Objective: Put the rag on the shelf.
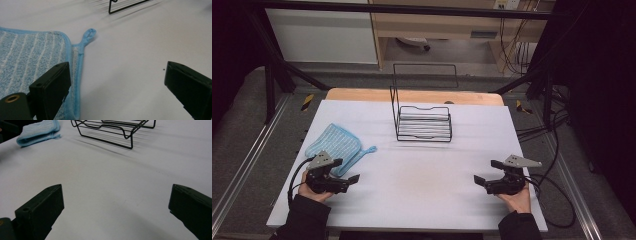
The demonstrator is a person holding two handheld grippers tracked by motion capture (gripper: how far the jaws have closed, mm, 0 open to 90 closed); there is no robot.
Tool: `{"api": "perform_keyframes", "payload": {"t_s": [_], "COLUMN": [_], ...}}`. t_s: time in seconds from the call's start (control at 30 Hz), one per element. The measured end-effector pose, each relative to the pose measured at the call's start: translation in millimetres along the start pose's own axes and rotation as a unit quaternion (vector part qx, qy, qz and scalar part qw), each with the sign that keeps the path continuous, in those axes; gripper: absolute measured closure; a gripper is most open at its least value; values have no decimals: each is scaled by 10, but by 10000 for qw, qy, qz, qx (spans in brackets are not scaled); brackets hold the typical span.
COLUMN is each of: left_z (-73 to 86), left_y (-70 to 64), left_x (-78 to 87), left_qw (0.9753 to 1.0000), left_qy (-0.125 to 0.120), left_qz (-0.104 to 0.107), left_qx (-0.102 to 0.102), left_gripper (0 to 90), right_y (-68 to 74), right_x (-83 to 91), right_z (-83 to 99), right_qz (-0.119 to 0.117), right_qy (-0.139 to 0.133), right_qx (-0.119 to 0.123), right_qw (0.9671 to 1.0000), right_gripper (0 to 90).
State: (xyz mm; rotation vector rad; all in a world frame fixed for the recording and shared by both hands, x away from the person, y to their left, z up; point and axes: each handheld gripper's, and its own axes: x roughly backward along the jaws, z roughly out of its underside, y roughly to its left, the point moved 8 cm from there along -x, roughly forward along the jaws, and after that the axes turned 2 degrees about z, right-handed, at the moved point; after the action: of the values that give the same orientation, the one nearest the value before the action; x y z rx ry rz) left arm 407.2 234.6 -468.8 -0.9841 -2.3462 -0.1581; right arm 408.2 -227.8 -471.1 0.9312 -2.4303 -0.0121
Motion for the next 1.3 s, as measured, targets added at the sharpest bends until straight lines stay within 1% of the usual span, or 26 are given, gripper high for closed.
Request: {"api": "perform_keyframes", "payload": {"t_s": [0.23, 0.33, 0.47, 0.57, 0.63, 0.67, 0.7, 0.73, 0.77, 0.87, 0.97, 1.0, 1.1, 1.13, 1.17, 1.2, 1.3], "left_z": [-17, -33, -76, -128, -144, -166, -208, -229, -229, -284, -295, -295, -245, -191, -191, -167, -147], "left_y": [10, 33, 66, 107, 123, 137, 172, 198, 198, 264, 342, 342, 382, 415, 415, 451, 466], "left_x": [7, 10, 21, 41, 50, 55, 70, 75, 75, 69, 6, 6, -77, -122, -122, -148, -180], "left_qw": [10000, 10000, 9999, 9997, 9997, 9996, 9993, 9990, 9990, 9982, 9967, 9967, 9959, 9944, 9944, 9934, 9928], "left_qy": [35, 70, 55, 65, 78, 62, 88, 115, 115, 191, 351, 351, 447, 617, 617, 655, 704], "left_qz": [-23, -63, -136, -229, -248, -274, -336, -402, -402, -547, -711, -711, -760, -831, -831, -923, -945], "left_qx": [-15, 0, 26, 37, 43, 77, 123, 126, 126, 161, 192, 192, 221, 195, 195, 179, 214], "left_gripper": [71, 71, 73, 74, 76, 76, 80, 83, 85, 96, 132, 154, 243, 264, 281, 301, 354], "right_y": [-7, -8, -8, -6, -4, -4, -5, -6, -7, -7, -4, -3, -2, 0, 0, 0, -1], "right_x": [-14, -22, -20, -20, -19, -19, -20, -22, -21, -23, -27, -29, -36, -40, -43, -45, -55], "right_z": [8, 13, 18, 20, 20, 20, 20, 18, 17, 18, 24, 27, 34, 36, 38, 41, 47], "right_qz": [31, 42, 58, 63, 71, 71, 77, 83, 82, 90, 94, 94, 92, 92, 92, 92, 93], "right_qy": [55, 83, 98, 100, 96, 96, 99, 96, 107, 114, 124, 140, 165, 177, 191, 205, 237], "right_qx": [47, 47, 62, 67, 56, 56, 70, 68, 65, 76, 94, 88, 106, 106, 104, 109, 140], "right_qw": [10000, 9999, 9999, 9999, 9999, 9999, 9999, 9999, 9999, 9999, 9998, 9998, 9998, 9997, 9997, 9997, 9996], "right_gripper": [6, 6, 6, 6, 6, 6, 6, 6, 6, 6, 6, 6, 6, 6, 7, 7, 7]}}
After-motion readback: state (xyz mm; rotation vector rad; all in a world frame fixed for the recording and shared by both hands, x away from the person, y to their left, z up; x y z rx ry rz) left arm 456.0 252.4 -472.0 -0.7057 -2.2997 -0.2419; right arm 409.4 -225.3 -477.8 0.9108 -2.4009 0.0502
